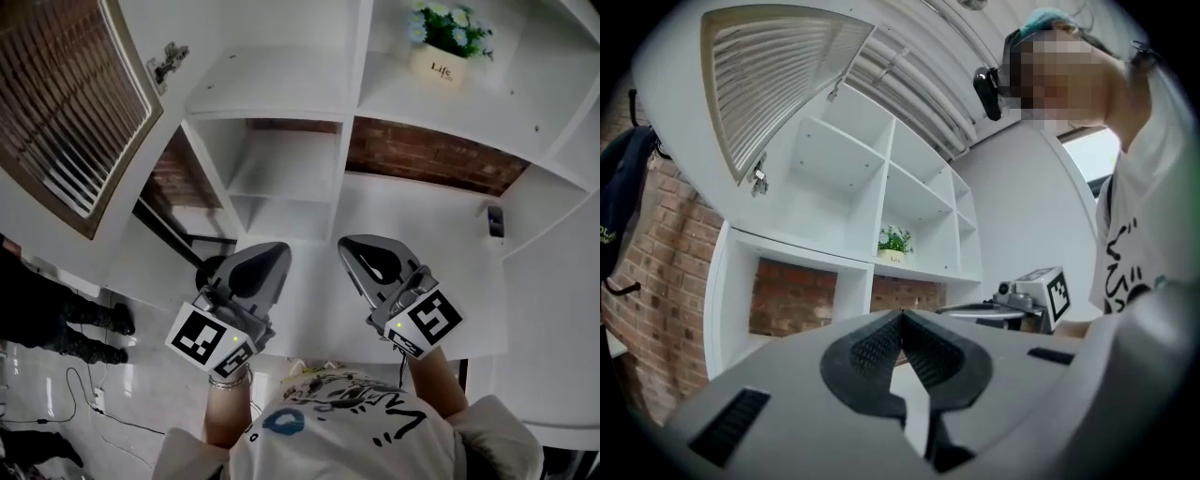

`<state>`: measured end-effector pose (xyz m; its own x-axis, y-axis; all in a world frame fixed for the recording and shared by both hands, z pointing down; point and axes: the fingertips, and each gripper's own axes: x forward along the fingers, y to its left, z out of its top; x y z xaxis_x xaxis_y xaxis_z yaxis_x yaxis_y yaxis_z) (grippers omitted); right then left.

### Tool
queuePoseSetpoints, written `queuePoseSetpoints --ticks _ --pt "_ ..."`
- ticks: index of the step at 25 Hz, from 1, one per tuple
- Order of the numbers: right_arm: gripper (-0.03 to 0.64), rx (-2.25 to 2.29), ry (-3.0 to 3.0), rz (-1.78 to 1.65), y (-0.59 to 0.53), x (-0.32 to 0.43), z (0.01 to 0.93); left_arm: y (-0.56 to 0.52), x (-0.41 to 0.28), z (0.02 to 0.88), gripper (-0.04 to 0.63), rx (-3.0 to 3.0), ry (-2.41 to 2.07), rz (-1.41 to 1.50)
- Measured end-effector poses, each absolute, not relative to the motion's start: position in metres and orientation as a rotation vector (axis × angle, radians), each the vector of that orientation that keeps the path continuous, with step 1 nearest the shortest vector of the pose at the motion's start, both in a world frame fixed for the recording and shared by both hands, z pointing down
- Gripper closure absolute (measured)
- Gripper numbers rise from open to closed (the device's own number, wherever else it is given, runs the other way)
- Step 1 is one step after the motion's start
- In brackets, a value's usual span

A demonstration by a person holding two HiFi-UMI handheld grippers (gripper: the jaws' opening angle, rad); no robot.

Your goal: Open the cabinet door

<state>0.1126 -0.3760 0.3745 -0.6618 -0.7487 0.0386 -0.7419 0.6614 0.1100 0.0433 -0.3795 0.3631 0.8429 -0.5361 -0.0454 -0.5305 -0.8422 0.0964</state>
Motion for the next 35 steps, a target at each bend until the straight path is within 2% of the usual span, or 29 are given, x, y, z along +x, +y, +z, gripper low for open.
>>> queuePoseSetpoints --ticks 12,21,35 --pt "0.589 1.518 -2.702 0.1 -0.356 0.159 0.416 -0.364 0.081 0.409 0.58 2.981 -0.666 0.021" --pt "0.591 1.548 -2.6 0.17 -0.346 0.173 0.44 -0.354 0.105 0.435 0.58 3.015 -0.532 0.071" --pt "0.591 1.527 -2.553 0.156 -0.359 0.18 0.438 -0.383 0.123 0.436 0.58 2.967 -0.732 0.099"
